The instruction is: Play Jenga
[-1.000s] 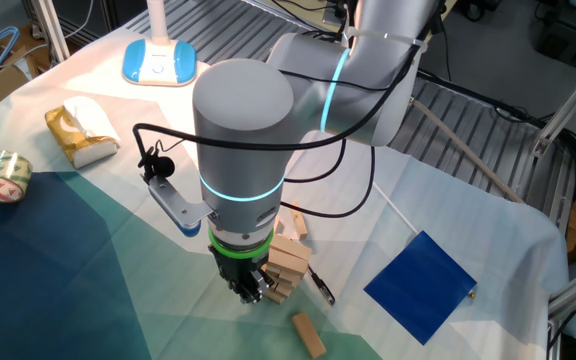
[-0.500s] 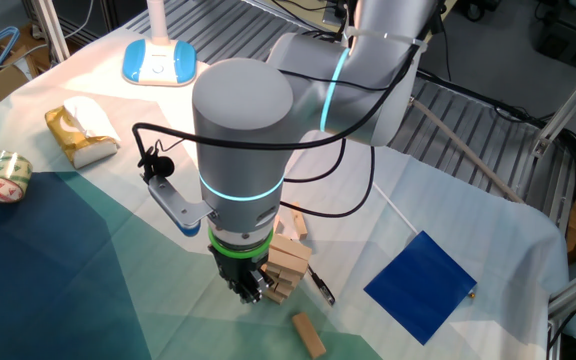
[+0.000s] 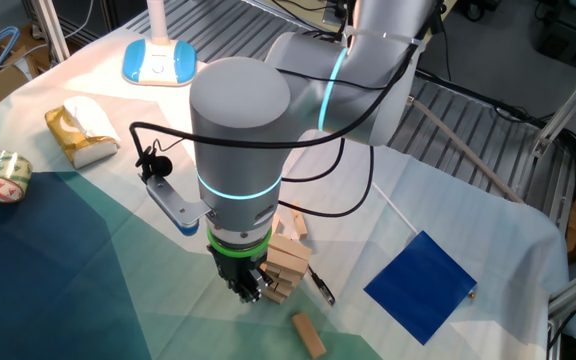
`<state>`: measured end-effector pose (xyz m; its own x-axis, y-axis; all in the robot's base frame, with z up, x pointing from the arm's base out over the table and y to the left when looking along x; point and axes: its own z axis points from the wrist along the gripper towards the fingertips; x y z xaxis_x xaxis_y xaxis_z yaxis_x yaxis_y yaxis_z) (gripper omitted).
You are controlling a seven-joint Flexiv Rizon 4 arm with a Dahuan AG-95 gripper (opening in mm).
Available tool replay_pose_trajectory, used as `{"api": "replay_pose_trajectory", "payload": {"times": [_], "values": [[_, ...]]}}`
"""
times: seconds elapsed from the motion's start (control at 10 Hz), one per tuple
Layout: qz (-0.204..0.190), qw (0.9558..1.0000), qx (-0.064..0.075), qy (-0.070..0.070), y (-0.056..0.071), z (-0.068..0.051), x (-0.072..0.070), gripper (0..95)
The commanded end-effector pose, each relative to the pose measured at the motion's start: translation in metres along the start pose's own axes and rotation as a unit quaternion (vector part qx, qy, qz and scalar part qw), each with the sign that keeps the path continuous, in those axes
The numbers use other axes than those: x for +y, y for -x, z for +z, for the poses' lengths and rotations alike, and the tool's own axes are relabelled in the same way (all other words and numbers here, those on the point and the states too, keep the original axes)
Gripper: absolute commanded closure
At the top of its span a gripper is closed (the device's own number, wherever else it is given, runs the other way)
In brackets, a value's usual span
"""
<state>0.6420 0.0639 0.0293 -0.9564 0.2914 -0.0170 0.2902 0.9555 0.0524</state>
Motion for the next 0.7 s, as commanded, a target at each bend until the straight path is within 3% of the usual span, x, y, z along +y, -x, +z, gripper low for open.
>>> {"api": "replay_pose_trajectory", "payload": {"times": [0.1,0.7], "values": [[0.0,1.0,0.0,0.0,0.0009,0.0011,-0.0003,95.0],[0.0,1.0,0.001,-0.001,0.0022,0.0018,-0.0016,95.0]]}}
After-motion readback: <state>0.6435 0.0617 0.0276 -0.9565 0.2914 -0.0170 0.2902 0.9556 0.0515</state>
